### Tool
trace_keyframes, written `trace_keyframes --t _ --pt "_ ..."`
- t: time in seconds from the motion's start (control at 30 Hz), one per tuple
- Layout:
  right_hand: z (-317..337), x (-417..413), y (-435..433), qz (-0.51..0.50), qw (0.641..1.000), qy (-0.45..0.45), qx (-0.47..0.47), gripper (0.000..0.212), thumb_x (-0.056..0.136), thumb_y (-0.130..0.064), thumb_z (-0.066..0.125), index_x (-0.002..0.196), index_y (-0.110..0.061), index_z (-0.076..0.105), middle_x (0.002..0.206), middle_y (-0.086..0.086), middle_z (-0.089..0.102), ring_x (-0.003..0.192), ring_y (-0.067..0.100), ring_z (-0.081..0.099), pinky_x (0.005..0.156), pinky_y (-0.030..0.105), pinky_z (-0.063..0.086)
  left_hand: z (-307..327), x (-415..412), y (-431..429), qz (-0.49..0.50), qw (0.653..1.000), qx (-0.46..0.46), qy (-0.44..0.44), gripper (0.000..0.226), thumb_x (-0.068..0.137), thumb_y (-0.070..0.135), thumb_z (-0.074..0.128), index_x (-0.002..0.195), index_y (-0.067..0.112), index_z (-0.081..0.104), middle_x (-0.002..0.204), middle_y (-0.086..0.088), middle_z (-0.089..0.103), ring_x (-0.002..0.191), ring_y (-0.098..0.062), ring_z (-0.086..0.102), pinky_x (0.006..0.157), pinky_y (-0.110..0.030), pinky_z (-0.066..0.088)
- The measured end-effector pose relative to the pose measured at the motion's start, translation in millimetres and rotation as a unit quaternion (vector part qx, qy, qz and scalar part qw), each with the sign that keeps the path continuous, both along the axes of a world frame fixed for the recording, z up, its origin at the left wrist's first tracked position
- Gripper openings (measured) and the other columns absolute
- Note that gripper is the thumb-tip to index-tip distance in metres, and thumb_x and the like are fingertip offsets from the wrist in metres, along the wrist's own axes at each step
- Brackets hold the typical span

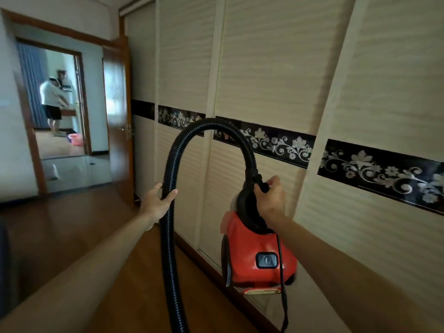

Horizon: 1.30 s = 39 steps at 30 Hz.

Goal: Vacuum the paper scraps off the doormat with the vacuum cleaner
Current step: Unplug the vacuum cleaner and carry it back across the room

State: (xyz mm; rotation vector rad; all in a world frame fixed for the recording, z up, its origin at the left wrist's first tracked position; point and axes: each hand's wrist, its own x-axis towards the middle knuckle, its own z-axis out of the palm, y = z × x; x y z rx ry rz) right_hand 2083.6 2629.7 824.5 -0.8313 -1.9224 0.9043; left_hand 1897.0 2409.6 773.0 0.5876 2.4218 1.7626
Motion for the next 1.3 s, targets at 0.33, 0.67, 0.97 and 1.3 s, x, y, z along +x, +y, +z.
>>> trace_keyframes --t 0.33,0.67,0.97,1.3 --pt "4.5 -196.3 70.9 0.121 0.991 -0.007 0.051 0.018 0.095 -0.023 0.059 0.093 -0.012 0.044 0.073 -0.002 0.054 0.064 0.012 0.053 0.049 0.027 0.036 8.2 -138.0 15.5 0.122 0.99 -0.008 0.074 0.031 0.094 0.035 0.063 0.119 0.018 0.058 0.111 -0.002 0.063 0.105 -0.026 0.061 0.086 -0.032 0.048" --pt "-22.1 -390.6 79.5 0.197 0.98 0.031 -0.006 0.017 0.095 -0.021 0.06 0.095 -0.01 0.047 0.076 -0.006 0.05 0.066 0.005 0.05 0.052 0.024 0.037 2.2 -285.2 1.1 0.204 0.972 -0.078 0.091 0.043 0.092 0.041 0.064 0.124 0.014 0.056 0.106 -0.005 0.065 0.086 -0.016 0.062 0.072 -0.03 0.055" --pt "-25.8 -602.0 69.9 0.244 0.97 0.013 -0.017 0.016 0.096 -0.021 0.059 0.097 -0.012 0.046 0.077 -0.005 0.053 0.068 0.007 0.052 0.058 0.03 0.049 -6.5 -480.6 -21.3 0.231 0.969 -0.061 0.067 0.049 0.088 0.048 0.067 0.125 0.019 0.056 0.114 -0.006 0.066 0.099 -0.022 0.065 0.087 -0.045 0.058" --pt "-14.1 -795.2 51.9 0.272 0.962 0.029 -0.026 0.018 0.094 -0.022 0.061 0.09 -0.013 0.046 0.076 0.001 0.057 0.068 0.016 0.057 0.055 0.03 0.044 -0.5 -629.9 -35.0 0.266 0.961 -0.055 0.056 0.036 0.092 0.039 0.064 0.119 0.017 0.054 0.1 -0.004 0.065 0.081 -0.014 0.064 0.062 -0.022 0.052"
